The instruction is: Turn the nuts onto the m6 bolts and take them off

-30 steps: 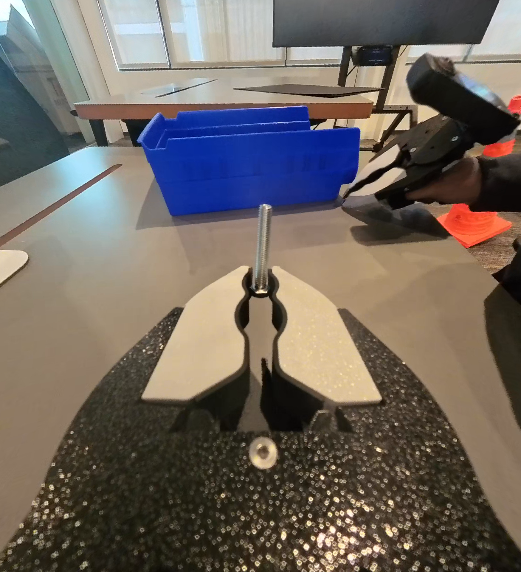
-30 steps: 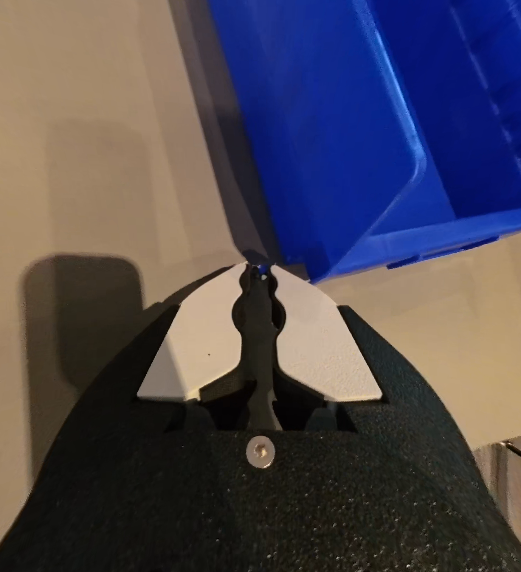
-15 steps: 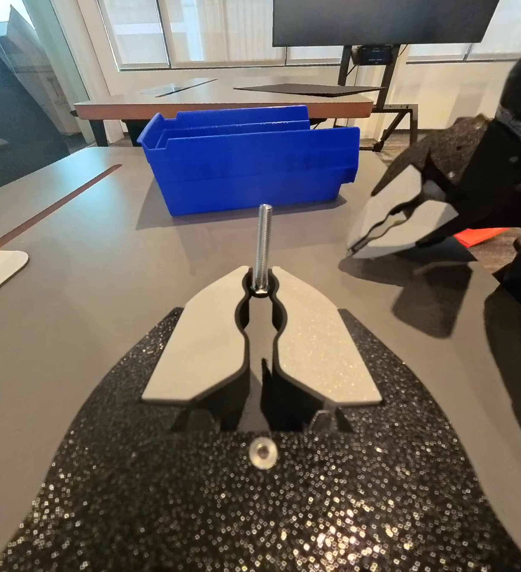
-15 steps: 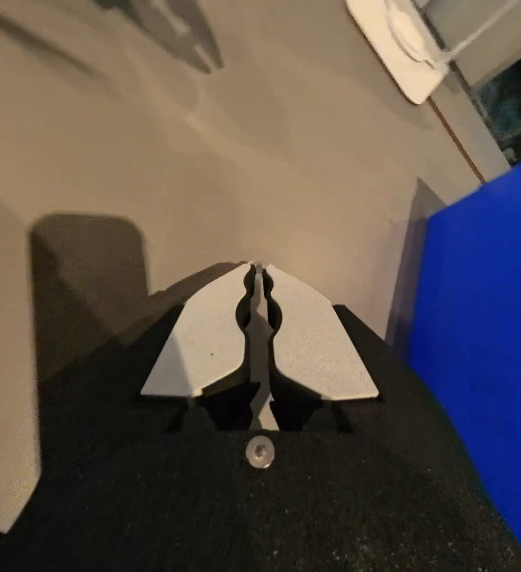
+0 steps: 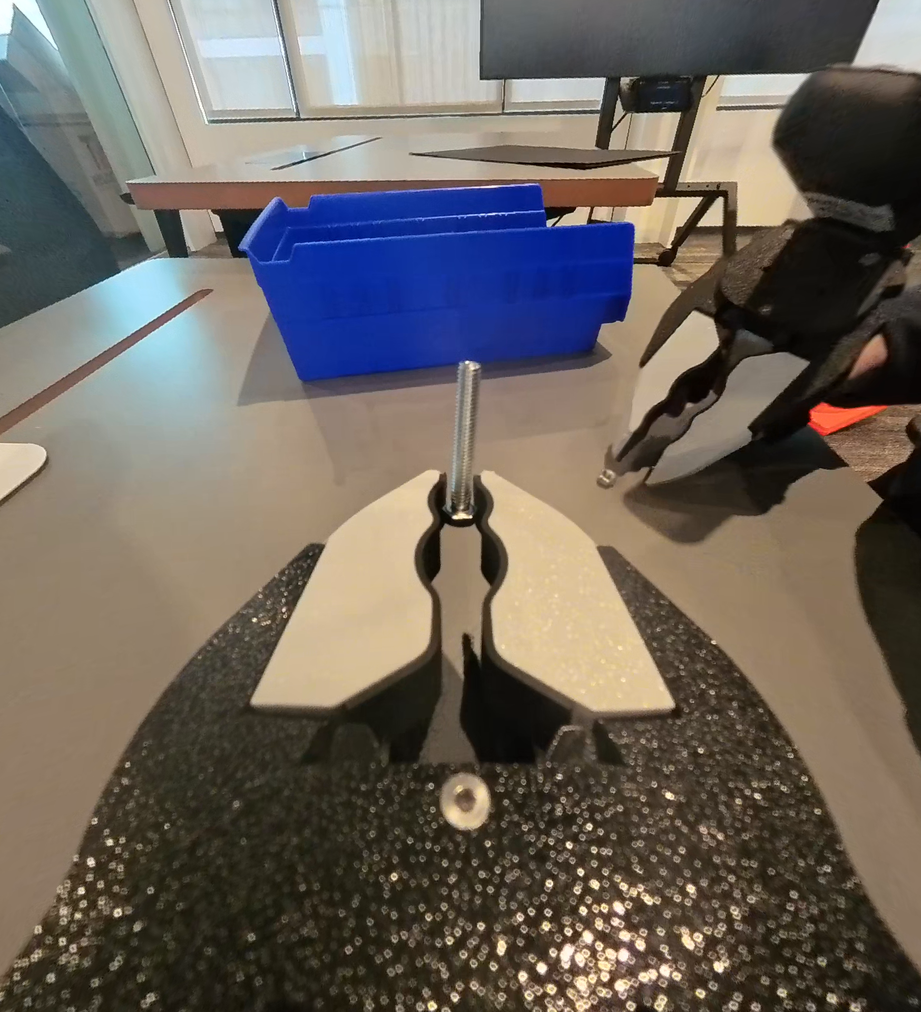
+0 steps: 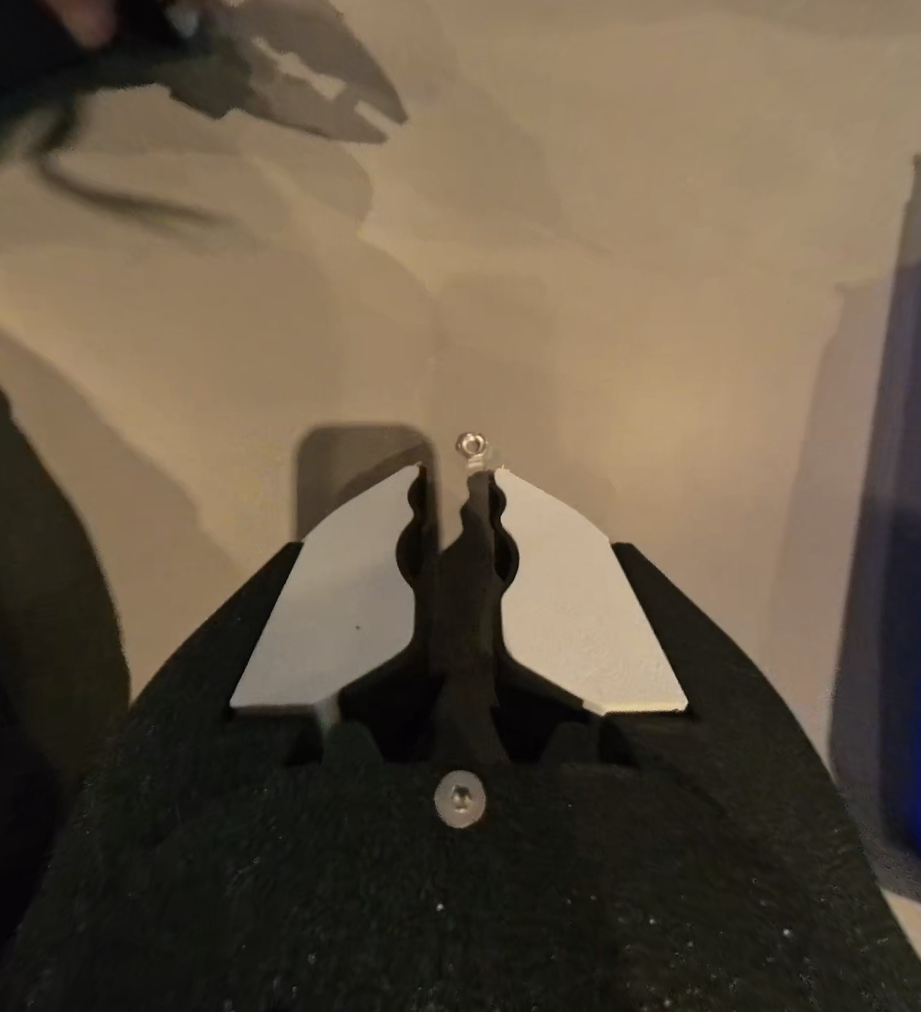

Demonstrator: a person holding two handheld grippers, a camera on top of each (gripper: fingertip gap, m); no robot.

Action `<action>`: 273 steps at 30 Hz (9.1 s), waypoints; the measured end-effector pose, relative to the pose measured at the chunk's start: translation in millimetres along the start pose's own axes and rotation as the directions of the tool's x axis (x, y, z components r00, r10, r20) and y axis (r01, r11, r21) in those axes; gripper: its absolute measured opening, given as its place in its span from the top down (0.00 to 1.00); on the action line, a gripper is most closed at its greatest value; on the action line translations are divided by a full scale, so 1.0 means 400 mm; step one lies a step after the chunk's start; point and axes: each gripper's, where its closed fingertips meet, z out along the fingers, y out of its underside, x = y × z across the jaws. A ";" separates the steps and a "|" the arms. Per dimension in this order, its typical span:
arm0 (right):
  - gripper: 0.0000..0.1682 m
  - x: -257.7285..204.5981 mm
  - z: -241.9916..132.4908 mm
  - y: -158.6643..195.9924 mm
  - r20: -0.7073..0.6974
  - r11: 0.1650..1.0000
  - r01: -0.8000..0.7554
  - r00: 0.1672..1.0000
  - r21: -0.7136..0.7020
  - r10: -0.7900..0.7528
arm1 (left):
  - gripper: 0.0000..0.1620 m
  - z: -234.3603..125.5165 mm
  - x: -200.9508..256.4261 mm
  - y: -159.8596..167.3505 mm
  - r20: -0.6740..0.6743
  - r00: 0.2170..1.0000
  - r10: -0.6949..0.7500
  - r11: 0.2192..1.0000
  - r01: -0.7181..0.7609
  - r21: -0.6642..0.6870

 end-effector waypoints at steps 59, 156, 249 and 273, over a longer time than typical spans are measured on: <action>1.00 0.037 0.047 -0.373 -0.075 0.725 -0.005 0.994 0.689 0.079 | 0.95 -0.012 -0.007 -0.022 -0.019 0.998 -0.053 0.996 0.054 0.077; 0.94 -0.063 0.043 -0.454 0.308 0.969 0.127 0.932 0.213 -0.190 | 0.95 0.002 0.006 -0.004 -0.040 0.999 -0.037 0.999 0.037 0.015; 0.76 -0.109 0.010 -0.437 0.294 0.892 0.035 0.938 0.450 -0.185 | 0.95 0.002 0.008 -0.003 -0.048 0.998 -0.047 0.999 0.048 0.006; 0.83 -0.131 0.012 -0.423 0.333 0.898 0.036 0.921 0.439 -0.200 | 0.95 0.003 0.008 -0.003 -0.048 0.998 -0.046 0.999 0.047 0.005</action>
